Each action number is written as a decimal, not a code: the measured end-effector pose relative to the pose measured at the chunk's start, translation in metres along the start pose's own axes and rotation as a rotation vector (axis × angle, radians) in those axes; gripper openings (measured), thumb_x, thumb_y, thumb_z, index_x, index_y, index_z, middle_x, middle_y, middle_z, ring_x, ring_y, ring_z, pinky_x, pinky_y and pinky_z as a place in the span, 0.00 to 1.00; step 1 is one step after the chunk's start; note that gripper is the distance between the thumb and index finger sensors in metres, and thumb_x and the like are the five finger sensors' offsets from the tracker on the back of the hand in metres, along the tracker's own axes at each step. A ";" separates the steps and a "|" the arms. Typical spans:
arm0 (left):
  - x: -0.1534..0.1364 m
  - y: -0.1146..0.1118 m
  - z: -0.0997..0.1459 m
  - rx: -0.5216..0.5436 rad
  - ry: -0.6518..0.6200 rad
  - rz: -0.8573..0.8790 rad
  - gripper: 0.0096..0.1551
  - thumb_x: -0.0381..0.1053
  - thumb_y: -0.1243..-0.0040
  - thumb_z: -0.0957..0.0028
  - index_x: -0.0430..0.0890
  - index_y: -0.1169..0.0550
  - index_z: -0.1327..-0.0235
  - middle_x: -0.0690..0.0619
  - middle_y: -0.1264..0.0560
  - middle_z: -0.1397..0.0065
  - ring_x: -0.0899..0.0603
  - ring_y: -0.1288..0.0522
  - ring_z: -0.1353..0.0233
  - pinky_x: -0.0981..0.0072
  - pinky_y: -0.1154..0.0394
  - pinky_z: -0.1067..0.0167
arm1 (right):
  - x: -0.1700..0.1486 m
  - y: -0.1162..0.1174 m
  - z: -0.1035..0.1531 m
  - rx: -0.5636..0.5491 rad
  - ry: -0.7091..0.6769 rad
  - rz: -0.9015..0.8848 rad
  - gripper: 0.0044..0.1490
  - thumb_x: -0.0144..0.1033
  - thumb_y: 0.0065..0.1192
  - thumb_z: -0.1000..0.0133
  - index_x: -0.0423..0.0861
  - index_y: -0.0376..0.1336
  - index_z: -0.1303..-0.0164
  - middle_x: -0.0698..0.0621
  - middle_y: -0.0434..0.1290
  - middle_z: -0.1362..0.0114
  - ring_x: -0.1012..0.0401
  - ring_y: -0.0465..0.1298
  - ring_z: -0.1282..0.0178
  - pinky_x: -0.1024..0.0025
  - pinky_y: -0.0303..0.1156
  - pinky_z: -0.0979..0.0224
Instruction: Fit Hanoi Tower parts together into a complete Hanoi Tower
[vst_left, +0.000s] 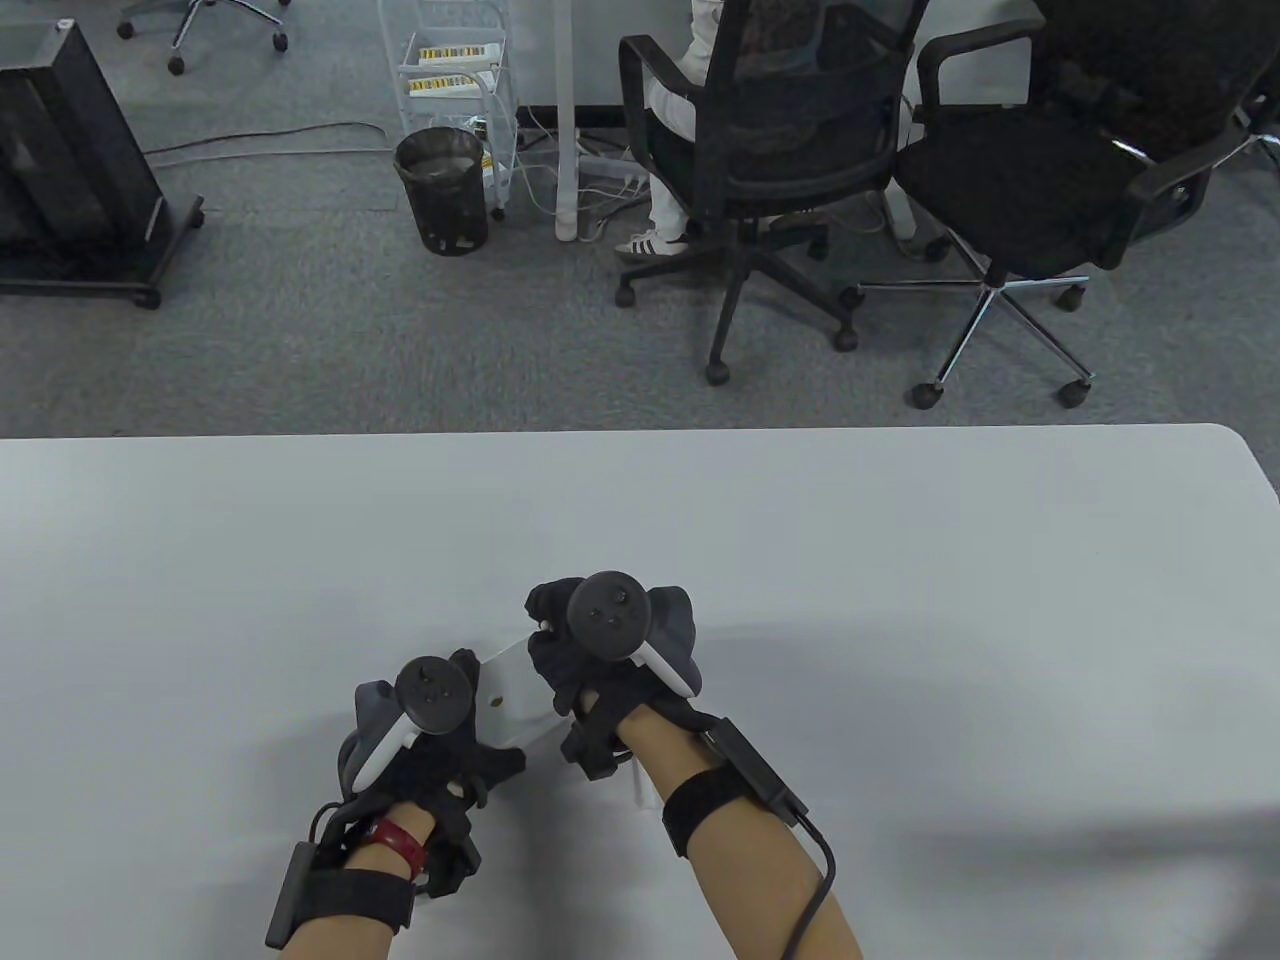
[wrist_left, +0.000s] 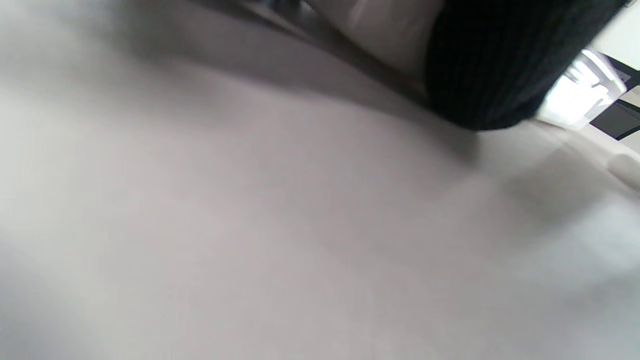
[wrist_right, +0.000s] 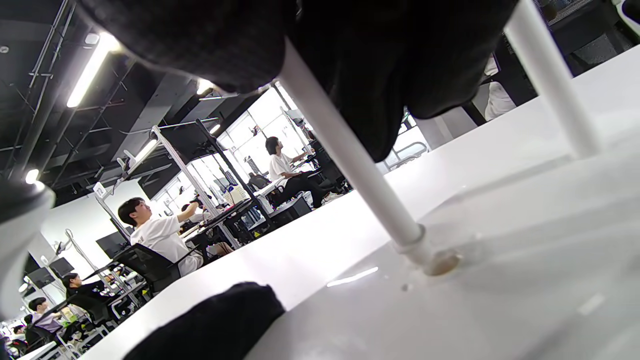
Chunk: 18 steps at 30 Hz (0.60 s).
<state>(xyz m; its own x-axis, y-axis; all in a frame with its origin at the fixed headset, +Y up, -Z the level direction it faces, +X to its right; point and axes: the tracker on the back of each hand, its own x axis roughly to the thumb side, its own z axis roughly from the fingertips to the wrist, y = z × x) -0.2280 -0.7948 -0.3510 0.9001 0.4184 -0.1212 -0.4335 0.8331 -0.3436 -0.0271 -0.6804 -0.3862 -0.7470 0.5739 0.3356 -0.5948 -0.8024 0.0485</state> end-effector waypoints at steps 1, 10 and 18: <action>0.000 0.000 -0.001 0.000 0.000 0.000 0.73 0.63 0.26 0.58 0.49 0.65 0.24 0.45 0.59 0.18 0.33 0.59 0.20 0.39 0.56 0.30 | -0.001 0.000 0.000 0.001 0.001 0.007 0.25 0.35 0.70 0.56 0.52 0.63 0.49 0.45 0.69 0.32 0.50 0.82 0.37 0.50 0.74 0.30; 0.000 0.000 0.000 0.000 0.000 0.000 0.73 0.63 0.26 0.58 0.49 0.65 0.24 0.45 0.58 0.18 0.33 0.59 0.20 0.39 0.56 0.30 | -0.004 0.002 -0.002 -0.007 0.015 0.044 0.25 0.36 0.67 0.54 0.51 0.62 0.48 0.43 0.70 0.32 0.48 0.83 0.39 0.49 0.75 0.32; 0.000 0.000 0.000 0.000 0.001 0.000 0.73 0.63 0.26 0.58 0.49 0.65 0.24 0.45 0.59 0.18 0.33 0.59 0.20 0.39 0.56 0.30 | 0.009 0.000 -0.001 -0.017 -0.041 0.335 0.24 0.38 0.63 0.54 0.52 0.65 0.46 0.43 0.73 0.34 0.48 0.85 0.43 0.49 0.76 0.34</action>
<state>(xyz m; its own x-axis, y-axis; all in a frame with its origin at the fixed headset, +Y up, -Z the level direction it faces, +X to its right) -0.2283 -0.7952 -0.3513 0.9003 0.4178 -0.1217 -0.4332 0.8332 -0.3438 -0.0345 -0.6749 -0.3843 -0.8892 0.2717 0.3682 -0.3236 -0.9422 -0.0862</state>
